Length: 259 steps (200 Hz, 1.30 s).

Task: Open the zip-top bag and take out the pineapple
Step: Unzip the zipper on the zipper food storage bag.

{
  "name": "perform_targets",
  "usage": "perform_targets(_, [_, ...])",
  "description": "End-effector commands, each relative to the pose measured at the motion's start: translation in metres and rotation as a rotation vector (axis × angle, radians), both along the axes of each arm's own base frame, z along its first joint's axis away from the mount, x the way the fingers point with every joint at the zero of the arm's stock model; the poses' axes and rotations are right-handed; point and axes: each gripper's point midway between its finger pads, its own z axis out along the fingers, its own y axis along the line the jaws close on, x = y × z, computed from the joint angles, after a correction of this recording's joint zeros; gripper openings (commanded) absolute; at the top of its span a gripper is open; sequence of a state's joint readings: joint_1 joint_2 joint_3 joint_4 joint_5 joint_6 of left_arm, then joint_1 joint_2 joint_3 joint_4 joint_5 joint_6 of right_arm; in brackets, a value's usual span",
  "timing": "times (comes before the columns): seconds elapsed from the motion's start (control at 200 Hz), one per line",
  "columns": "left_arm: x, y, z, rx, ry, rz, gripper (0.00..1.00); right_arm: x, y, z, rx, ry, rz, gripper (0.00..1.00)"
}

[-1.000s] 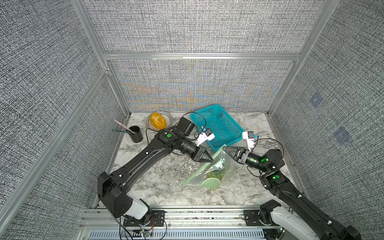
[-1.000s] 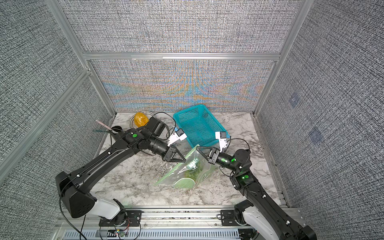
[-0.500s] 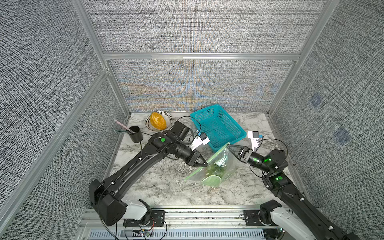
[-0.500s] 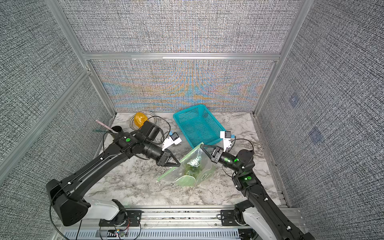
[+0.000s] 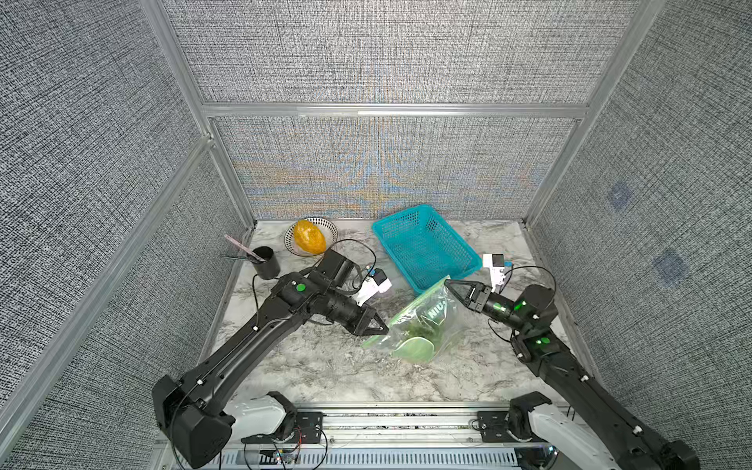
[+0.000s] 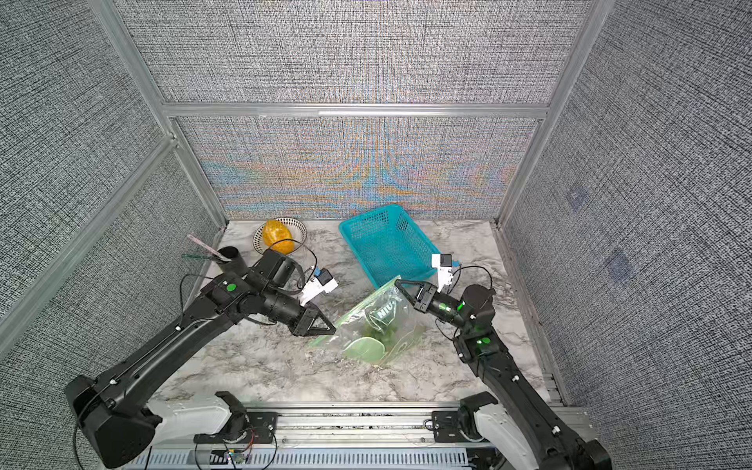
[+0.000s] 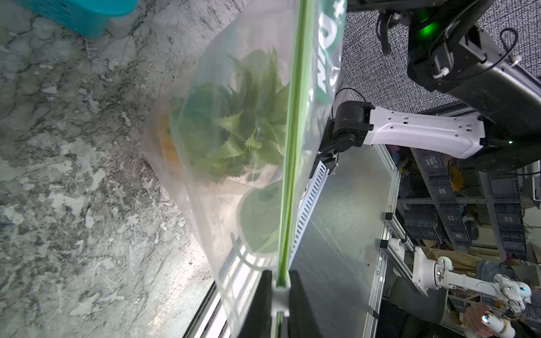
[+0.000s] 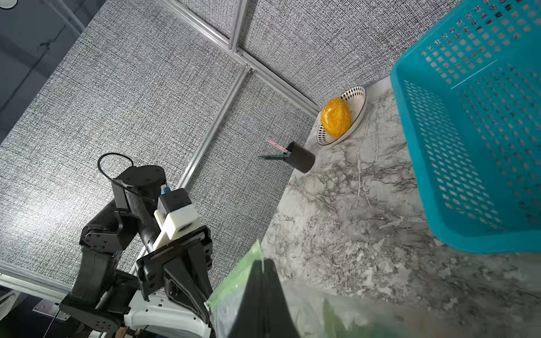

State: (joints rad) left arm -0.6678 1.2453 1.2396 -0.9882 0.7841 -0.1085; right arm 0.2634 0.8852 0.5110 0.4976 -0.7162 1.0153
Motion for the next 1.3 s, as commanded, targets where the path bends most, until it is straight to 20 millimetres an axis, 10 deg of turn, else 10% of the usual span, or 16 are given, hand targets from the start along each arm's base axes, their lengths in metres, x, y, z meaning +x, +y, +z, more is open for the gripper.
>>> perform_targets(0.0, [-0.011, 0.014, -0.011, 0.073, 0.055, 0.010, 0.11, 0.014, -0.008, 0.014, 0.001, -0.063, -0.060, 0.00])
perform_targets(0.335, [-0.017, 0.024, -0.007, 0.091, 0.053, 0.041, 0.13, 0.027, -0.015, 0.010, -0.008, -0.053, -0.062, 0.00])
perform_targets(0.566, [0.009, 0.007, 0.042, -0.001, -0.043, 0.080, 0.65, 0.020, -0.007, 0.007, -0.012, -0.047, 0.010, 0.00])
perform_targets(0.726, [0.038, -0.015, 0.076, -0.062, -0.110, 0.096, 0.66, 0.014, -0.005, 0.009, -0.014, -0.045, 0.031, 0.00])
perform_targets(1.291, [0.060, -0.061, 0.040, -0.019, 0.034, 0.012, 0.60, 0.002, -0.009, 0.028, 0.000, -0.100, 0.010, 0.00])
